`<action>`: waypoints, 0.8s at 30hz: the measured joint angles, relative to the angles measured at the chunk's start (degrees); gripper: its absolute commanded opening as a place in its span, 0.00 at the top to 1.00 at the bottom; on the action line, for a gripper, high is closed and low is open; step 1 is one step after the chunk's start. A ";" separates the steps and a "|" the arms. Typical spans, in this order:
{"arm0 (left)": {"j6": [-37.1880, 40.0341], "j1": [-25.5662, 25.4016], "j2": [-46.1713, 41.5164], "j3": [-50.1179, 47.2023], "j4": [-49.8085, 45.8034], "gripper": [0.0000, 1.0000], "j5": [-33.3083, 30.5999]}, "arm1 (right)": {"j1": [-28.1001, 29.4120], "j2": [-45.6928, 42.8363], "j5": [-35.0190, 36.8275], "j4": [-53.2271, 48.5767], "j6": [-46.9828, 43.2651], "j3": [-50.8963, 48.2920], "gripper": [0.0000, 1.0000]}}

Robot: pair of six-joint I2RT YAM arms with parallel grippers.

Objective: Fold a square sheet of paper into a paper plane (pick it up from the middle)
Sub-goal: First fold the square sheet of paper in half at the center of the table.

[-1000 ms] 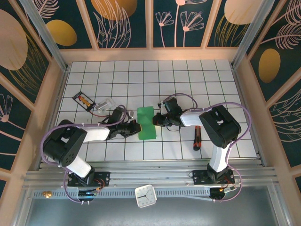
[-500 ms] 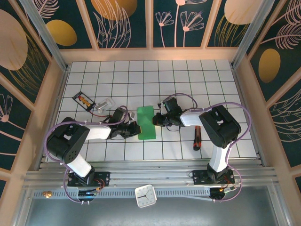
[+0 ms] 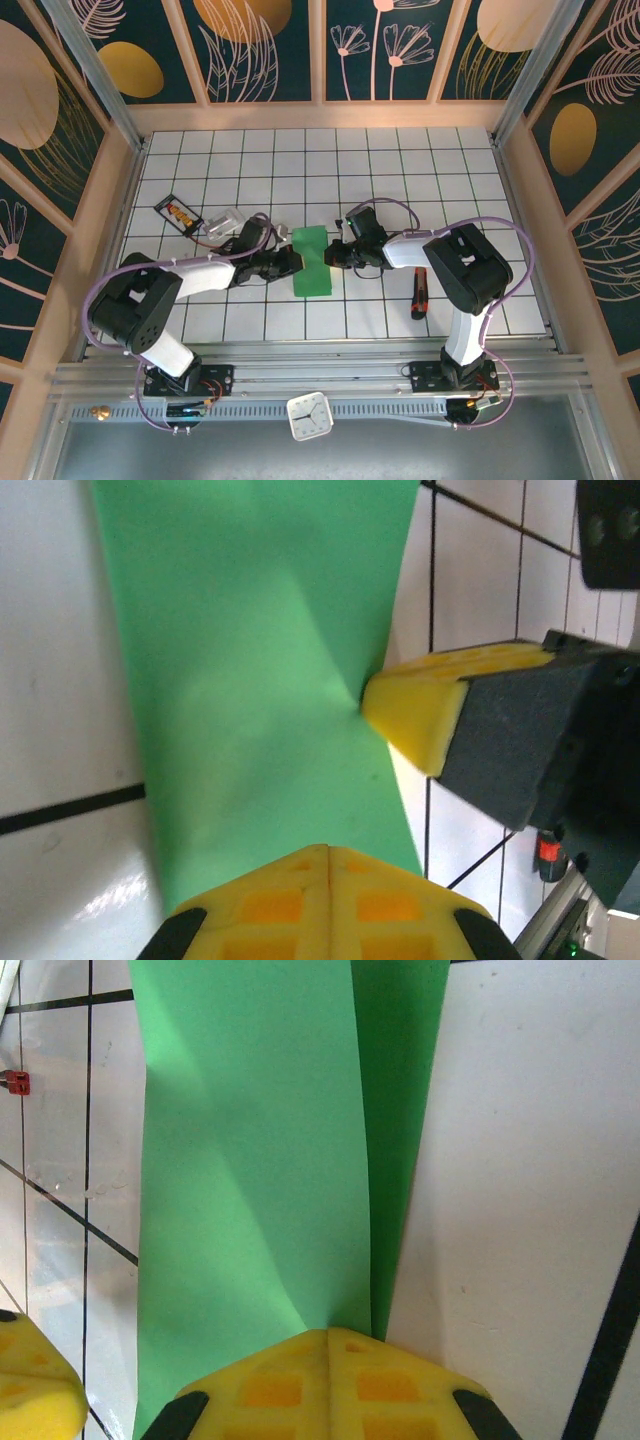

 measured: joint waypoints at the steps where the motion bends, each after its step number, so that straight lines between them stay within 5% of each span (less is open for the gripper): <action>1: 0.02 0.04 0.39 0.33 0.02 0.99 -0.26 | 0.00 0.00 0.00 -0.02 0.00 0.00 1.00; 24: -1.03 1.20 3.61 -2.69 0.66 1.00 -0.85 | 0.02 0.00 0.09 0.04 0.02 0.00 1.00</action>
